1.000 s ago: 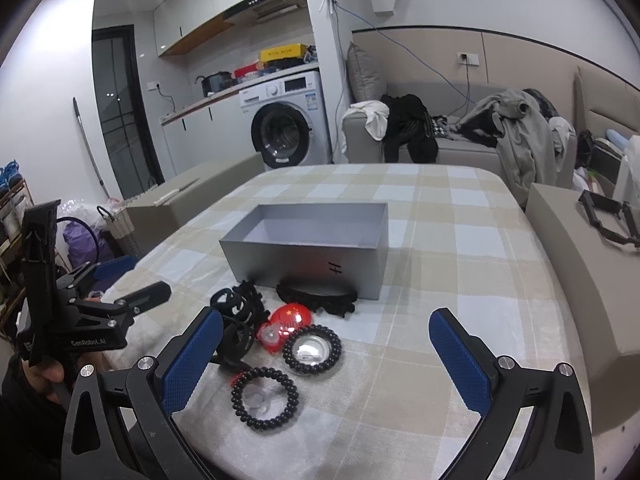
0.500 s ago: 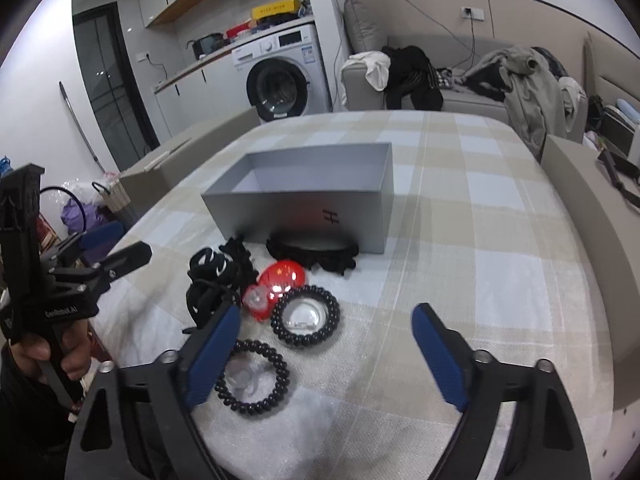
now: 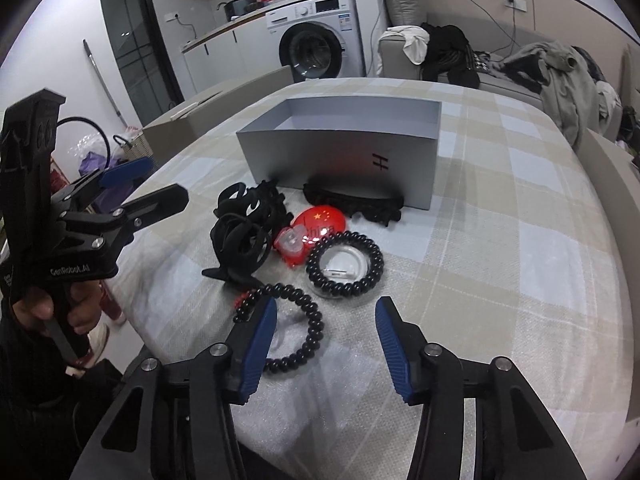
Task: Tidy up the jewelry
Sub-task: 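Lower the right gripper onto the black beaded bracelet and close, then grasp the black hair clip with the left gripper while right carries bracelet, then drop the hair clip and bracelet into the grey box, opening both grippers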
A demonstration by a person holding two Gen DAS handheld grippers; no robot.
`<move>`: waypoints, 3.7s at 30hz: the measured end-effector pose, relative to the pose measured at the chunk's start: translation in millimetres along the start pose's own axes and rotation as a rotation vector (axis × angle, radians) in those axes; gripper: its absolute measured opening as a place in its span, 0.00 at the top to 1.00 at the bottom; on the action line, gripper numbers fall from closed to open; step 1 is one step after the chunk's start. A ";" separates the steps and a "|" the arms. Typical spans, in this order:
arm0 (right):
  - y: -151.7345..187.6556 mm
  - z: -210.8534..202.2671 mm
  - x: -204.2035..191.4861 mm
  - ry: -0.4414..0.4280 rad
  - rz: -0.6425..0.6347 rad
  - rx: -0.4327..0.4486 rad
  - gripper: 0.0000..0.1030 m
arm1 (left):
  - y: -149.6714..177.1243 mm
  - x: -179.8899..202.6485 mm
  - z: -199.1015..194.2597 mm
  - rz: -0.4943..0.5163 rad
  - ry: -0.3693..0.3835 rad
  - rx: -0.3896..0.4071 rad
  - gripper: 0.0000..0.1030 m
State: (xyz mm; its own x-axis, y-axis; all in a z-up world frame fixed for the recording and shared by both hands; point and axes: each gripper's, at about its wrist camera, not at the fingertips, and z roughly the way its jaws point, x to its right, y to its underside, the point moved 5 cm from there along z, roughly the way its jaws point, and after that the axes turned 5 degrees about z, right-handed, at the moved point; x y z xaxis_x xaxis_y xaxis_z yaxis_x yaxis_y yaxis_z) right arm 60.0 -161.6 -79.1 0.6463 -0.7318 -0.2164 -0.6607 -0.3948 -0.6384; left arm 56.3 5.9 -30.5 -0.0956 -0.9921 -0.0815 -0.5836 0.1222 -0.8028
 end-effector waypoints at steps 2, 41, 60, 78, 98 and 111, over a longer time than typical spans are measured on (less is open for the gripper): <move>0.6 1.3 -2.8 -0.004 -0.014 -0.006 0.52 | 0.0 -1.6 0.8 -0.021 0.011 -0.004 0.01; -20.4 -39.5 22.2 -0.008 0.137 0.220 0.91 | -4.7 25.4 14.9 0.086 0.130 -0.059 0.25; -21.9 -33.5 35.4 -0.025 0.173 0.214 0.91 | -3.8 22.8 35.4 0.086 0.247 -0.144 0.65; -40.0 -34.1 39.9 -0.022 0.195 0.257 0.91 | -22.1 17.4 17.9 0.074 0.243 -0.069 0.80; -113.1 -2.2 61.0 0.018 0.311 0.290 0.91 | -75.0 -6.2 53.1 -0.027 0.125 0.066 0.80; -120.7 15.4 54.2 0.021 0.292 0.250 0.82 | -71.3 -5.2 68.8 -0.018 0.118 0.012 0.80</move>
State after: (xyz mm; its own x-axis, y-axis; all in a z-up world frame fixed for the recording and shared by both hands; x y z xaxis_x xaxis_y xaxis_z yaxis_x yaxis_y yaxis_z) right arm 180.6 -145.1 -25.1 0.4349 -0.8055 -0.4026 -0.7006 -0.0218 -0.7132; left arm 153.9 0.4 -13.5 -0.1801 -0.9836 0.0029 -0.5765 0.1032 -0.8105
